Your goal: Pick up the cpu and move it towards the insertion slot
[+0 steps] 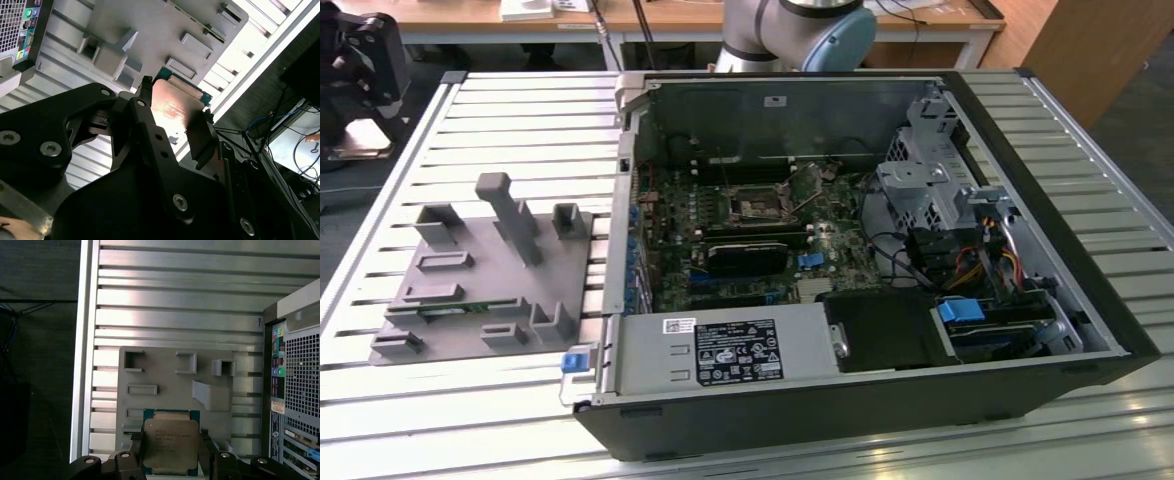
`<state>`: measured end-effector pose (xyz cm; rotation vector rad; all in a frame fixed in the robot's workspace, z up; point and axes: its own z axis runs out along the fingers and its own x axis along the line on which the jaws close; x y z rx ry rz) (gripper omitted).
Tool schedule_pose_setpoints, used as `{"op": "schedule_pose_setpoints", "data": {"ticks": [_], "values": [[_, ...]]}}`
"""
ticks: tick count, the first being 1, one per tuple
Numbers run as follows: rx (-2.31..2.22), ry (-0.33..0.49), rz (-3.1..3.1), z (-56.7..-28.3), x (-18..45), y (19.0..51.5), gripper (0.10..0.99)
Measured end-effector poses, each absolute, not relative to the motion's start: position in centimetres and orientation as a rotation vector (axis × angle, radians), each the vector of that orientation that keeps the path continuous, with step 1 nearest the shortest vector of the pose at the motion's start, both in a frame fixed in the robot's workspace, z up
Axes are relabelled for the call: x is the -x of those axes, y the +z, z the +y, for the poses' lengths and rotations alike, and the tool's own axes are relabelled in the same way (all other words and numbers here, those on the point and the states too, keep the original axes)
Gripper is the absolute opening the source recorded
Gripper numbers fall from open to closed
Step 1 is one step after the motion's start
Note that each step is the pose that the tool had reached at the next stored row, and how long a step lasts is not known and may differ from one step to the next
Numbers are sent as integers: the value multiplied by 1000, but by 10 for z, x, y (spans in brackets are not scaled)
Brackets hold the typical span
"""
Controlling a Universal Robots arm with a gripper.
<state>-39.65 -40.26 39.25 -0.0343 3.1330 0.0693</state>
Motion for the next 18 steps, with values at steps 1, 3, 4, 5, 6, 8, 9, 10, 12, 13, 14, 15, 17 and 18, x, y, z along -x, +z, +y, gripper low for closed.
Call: {"op": "schedule_pose_setpoints", "data": {"ticks": [1,3,4,5,6,8,9,10,12,13,14,15,17,18], "values": [[34,69,3133,-403,396,392,525],[34,69,3133,-403,394,392,525],[34,69,3133,-403,393,392,525],[34,69,3133,-403,392,392,525],[34,69,3133,-403,391,392,525],[34,69,3133,-403,389,392,525],[34,69,3133,-403,389,392,525],[35,69,3133,-403,388,392,525],[35,69,3133,-403,386,392,525],[34,69,3133,-403,385,392,525],[34,69,3133,-403,385,392,525],[35,69,3133,-403,384,392,525],[35,69,3133,-403,382,392,525],[35,69,3133,-403,381,392,525]]}}
